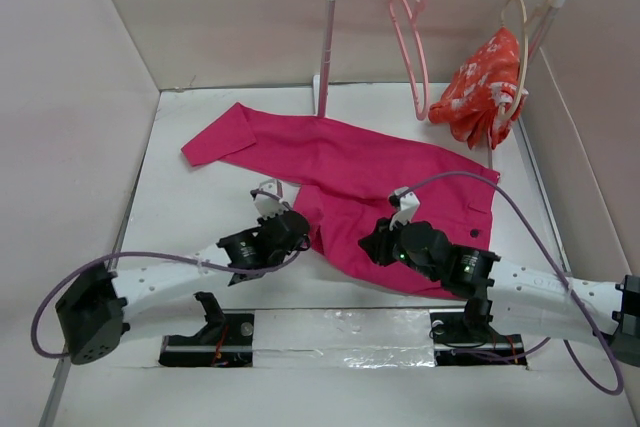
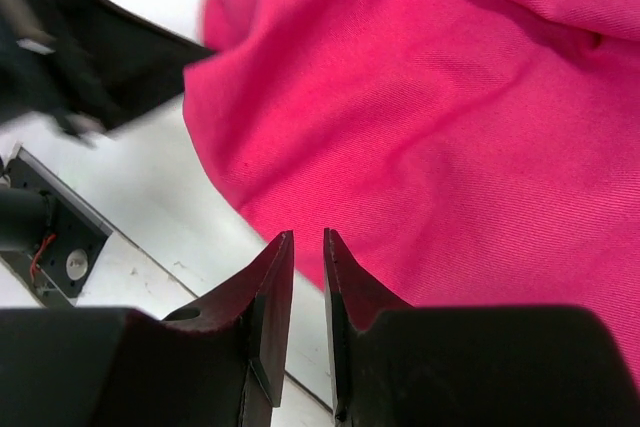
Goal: Place the trousers on the hanger
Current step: Flatten out the trousers at the center of the board.
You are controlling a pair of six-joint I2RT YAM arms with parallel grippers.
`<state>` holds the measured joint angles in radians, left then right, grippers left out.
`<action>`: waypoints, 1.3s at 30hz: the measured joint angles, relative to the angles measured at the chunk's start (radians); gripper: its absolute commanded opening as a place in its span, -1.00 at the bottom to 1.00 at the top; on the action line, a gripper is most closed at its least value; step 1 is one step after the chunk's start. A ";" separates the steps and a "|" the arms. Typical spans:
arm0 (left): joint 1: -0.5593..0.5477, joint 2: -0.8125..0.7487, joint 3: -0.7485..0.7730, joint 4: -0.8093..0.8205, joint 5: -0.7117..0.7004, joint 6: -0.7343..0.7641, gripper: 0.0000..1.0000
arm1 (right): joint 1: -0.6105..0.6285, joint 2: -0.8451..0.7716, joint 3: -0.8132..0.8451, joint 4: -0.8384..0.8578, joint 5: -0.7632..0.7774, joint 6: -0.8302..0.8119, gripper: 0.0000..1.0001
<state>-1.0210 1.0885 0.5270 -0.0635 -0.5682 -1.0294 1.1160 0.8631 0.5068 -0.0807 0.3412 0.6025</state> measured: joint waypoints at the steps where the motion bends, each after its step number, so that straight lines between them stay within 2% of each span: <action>1: 0.000 -0.034 0.034 -0.059 -0.024 0.006 -1.00 | 0.000 -0.001 -0.001 0.000 0.005 0.000 -0.52; 6: 0.012 -0.231 0.274 -0.420 -0.153 0.028 -1.00 | 0.000 -0.009 -0.001 -0.002 0.035 0.000 -0.52; 11: 0.088 -0.342 0.464 -0.679 -0.260 0.068 -1.00 | 0.000 -0.014 -0.001 -0.011 0.056 0.000 -0.51; 13: 0.113 -0.356 0.515 -0.735 -0.292 0.121 -0.98 | 0.000 -0.014 -0.001 -0.017 0.061 0.000 -0.49; 15: 0.129 -0.355 0.571 -0.738 -0.311 0.211 -0.89 | 0.000 -0.009 -0.001 -0.017 0.066 0.003 -0.15; 16: 0.134 -0.344 0.607 -0.726 -0.307 0.259 -0.73 | 0.000 -0.001 -0.001 -0.016 0.069 0.005 -0.04; 17: 0.135 -0.328 0.634 -0.709 -0.302 0.299 -0.60 | 0.000 0.011 -0.001 -0.017 0.072 0.008 0.17; 18: 0.136 -0.308 0.661 -0.678 -0.295 0.335 -0.47 | 0.000 0.026 -0.001 -0.019 0.075 0.015 0.26; 19: 0.138 -0.282 0.682 -0.643 -0.280 0.365 -0.31 | 0.000 0.043 -0.001 -0.024 0.081 0.025 0.28; 23: 0.139 -0.141 0.685 -0.528 -0.210 0.414 -0.28 | 0.000 0.102 -0.001 -0.107 0.149 0.109 0.41; 27: 0.138 -0.060 0.571 -0.482 -0.176 0.395 -0.20 | -0.048 0.064 -0.029 -0.193 0.209 0.240 0.36; 29: 0.138 -0.091 0.514 -0.492 -0.173 0.380 -0.05 | -0.091 0.012 -0.056 -0.229 0.223 0.311 0.37; 31: 0.139 -0.177 0.468 -0.482 -0.165 0.370 0.04 | -0.134 -0.069 -0.092 -0.268 0.239 0.377 0.50; 32: 0.139 -0.234 0.451 -0.475 -0.159 0.367 0.03 | -0.156 -0.111 -0.105 -0.290 0.248 0.406 0.99; 36: 0.135 -0.366 0.402 -0.410 -0.124 0.349 0.00 | -0.278 -0.264 -0.144 -0.344 0.270 0.484 1.00; 39: 0.069 -0.307 0.336 -0.329 -0.101 0.325 0.01 | -0.414 -0.315 -0.156 -0.355 0.261 0.511 1.00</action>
<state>-0.9516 0.7818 0.8631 -0.3927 -0.6693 -0.7048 0.7025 0.5476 0.3504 -0.4358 0.6025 1.1137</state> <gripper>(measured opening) 0.505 0.998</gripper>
